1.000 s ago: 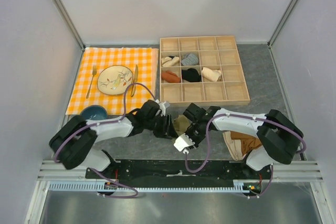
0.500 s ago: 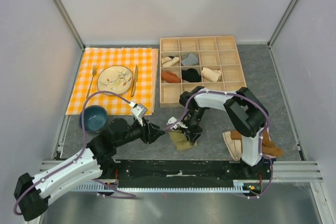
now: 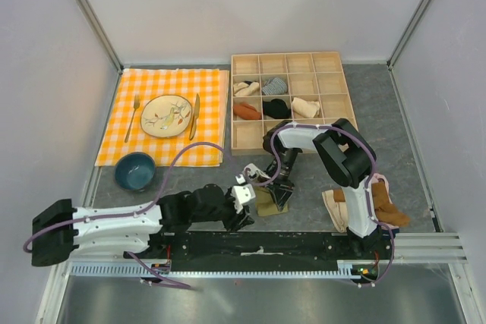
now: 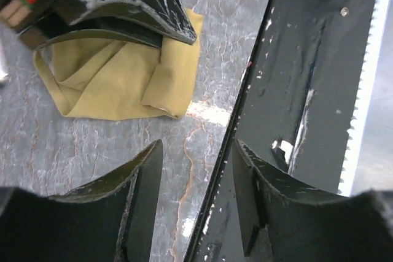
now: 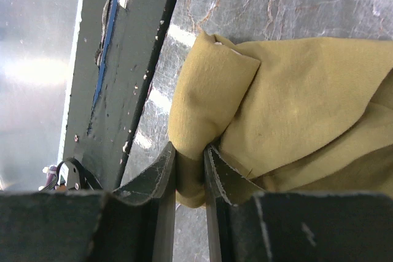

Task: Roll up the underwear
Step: Roll the underwear to the corner of the board.

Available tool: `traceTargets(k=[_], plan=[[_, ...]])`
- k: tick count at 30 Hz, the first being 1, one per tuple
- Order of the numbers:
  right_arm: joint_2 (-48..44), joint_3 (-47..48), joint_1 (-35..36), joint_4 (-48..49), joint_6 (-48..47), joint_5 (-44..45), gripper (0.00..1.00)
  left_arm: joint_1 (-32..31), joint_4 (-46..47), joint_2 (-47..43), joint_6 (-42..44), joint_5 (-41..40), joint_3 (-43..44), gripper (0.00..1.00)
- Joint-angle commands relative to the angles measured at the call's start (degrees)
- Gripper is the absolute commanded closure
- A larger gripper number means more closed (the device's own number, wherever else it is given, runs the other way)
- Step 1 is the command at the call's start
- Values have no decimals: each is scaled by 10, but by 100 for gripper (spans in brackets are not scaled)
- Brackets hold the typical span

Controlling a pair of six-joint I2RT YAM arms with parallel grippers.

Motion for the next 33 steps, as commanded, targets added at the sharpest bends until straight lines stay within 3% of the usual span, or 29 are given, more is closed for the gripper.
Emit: traceTargets(k=[1, 10, 28, 31, 33], plan=[[15, 7, 4, 13, 8, 25, 78, -38, 44, 92, 97, -40, 60, 44], [21, 11, 4, 13, 13, 29, 77, -47, 131, 206, 135, -86, 79, 41], [21, 6, 4, 12, 14, 33, 77, -47, 121, 355, 142, -119, 136, 40], [20, 4, 4, 12, 14, 31, 76, -47, 102, 363, 132, -126, 143, 48], [15, 4, 3, 12, 14, 31, 75, -47, 83, 369, 119, -121, 148, 65]])
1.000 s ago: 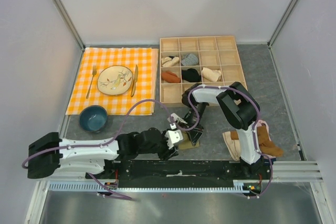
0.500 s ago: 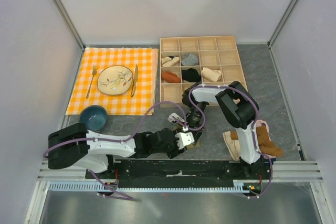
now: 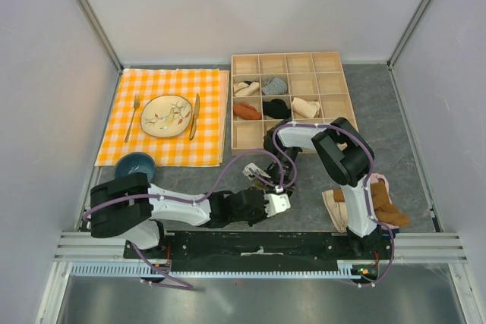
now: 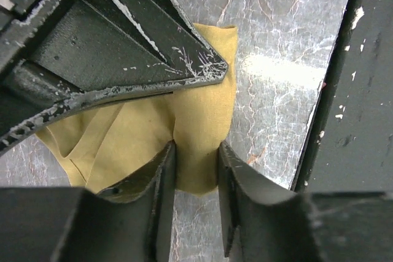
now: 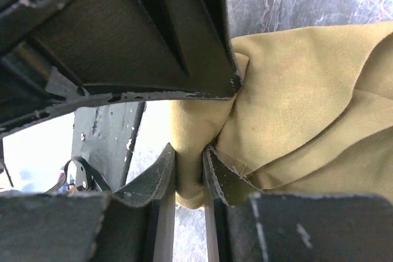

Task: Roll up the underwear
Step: Roll the underwear to the corner of the board.

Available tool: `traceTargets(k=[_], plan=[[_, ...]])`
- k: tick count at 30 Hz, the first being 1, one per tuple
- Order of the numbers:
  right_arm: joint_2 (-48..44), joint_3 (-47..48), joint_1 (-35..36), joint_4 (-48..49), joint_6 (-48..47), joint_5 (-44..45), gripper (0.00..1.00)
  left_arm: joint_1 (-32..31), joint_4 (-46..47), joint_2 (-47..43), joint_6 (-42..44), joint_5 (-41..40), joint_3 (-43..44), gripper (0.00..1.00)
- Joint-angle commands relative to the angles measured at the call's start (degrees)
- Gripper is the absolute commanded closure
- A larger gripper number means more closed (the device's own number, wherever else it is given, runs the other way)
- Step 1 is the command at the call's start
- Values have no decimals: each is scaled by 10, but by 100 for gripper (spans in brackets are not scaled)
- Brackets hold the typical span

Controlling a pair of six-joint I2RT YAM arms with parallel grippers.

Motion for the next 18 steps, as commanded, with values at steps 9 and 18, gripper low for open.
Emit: traceTargets(k=[9, 18], plan=[[-56, -1, -21, 33, 19, 4, 58, 8, -89, 17, -120, 25, 31, 98], [-99, -10, -107, 43, 39, 2, 49, 30, -108, 10, -214, 82, 9, 98]])
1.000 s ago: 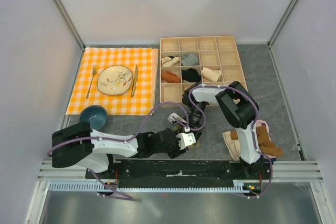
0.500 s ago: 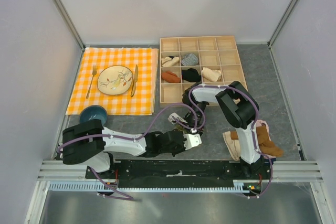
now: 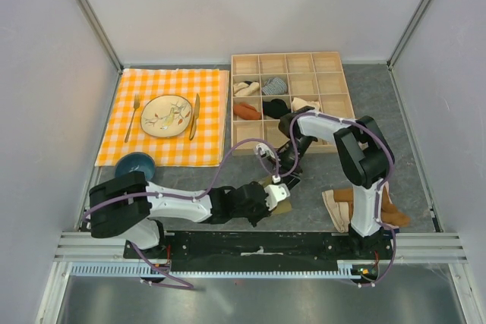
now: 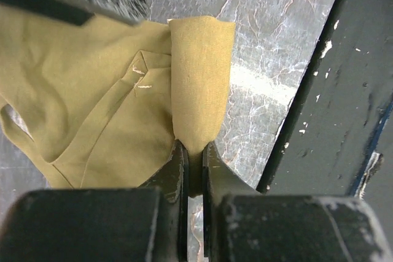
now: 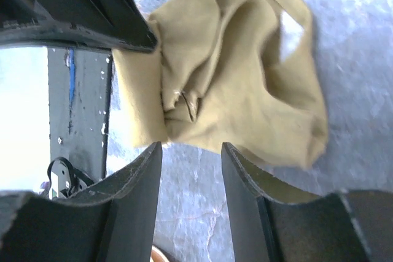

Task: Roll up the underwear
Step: Roll the underwear to the corner of the board.

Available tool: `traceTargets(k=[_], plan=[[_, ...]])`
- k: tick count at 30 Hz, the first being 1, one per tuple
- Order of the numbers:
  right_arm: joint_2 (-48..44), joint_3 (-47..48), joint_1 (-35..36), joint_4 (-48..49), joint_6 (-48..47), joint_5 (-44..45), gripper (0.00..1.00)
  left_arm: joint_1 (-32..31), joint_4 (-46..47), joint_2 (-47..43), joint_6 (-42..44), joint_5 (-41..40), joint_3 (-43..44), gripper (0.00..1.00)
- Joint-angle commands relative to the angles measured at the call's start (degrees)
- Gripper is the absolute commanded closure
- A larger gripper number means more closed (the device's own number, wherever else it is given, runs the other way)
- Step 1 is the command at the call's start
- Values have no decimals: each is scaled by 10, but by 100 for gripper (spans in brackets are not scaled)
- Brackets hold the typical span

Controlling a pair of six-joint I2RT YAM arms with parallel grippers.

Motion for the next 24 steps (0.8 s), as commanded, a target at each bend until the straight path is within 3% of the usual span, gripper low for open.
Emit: traceTargets(k=[1, 9, 14, 17, 20, 24], plan=[[-37, -12, -38, 2, -7, -6, 49, 19, -62, 14, -99, 58, -17, 98], [-95, -31, -134, -2, -26, -20, 51, 89, -67, 37, -148, 143, -9, 98], [-159, -74, -137, -5, -108, -33, 52, 143, -53, 58, -178, 227, -13, 98], [-212, -113, -108, 0, -179, -40, 51, 169, -51, 79, -192, 273, -11, 98], [-273, -164, -46, 53, -188, -20, 49, 194, -48, 105, -211, 314, -8, 98], [-364, -240, 51, 228, -130, 38, 39, 215, -45, 133, -234, 347, -3, 97]])
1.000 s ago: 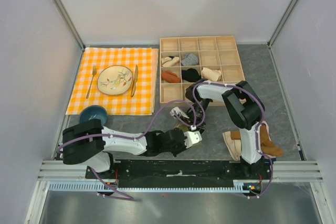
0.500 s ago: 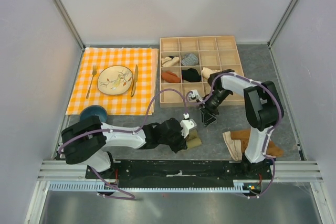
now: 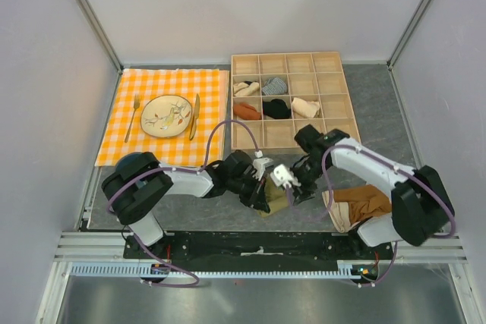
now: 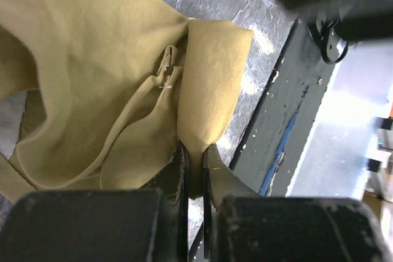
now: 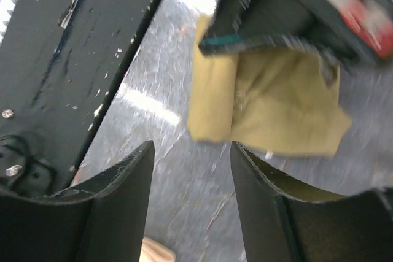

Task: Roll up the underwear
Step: Roll the underwear to the corner of the board.

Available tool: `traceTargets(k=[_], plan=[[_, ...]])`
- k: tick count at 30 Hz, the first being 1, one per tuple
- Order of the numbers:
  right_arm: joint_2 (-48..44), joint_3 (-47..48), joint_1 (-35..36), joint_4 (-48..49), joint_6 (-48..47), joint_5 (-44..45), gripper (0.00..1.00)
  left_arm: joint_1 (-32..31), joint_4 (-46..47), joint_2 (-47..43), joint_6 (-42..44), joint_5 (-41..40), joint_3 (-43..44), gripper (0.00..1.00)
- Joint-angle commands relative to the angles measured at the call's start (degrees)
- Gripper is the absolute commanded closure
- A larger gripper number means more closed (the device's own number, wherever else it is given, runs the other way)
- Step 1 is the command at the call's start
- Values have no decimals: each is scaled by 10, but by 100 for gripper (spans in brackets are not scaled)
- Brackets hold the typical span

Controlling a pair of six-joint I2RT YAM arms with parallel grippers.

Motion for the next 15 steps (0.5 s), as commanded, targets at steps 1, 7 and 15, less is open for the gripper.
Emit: traceTargets(k=[1, 7, 15], plan=[[-76, -71, 92, 172, 15, 46, 39, 21, -77, 64, -32, 17, -11, 96], [-50, -92, 169, 225, 33, 114, 40, 41, -78, 93, -71, 31, 10, 86], [-31, -144, 198, 272, 37, 169, 43, 61, -80, 91, -97, 30, 21, 78]])
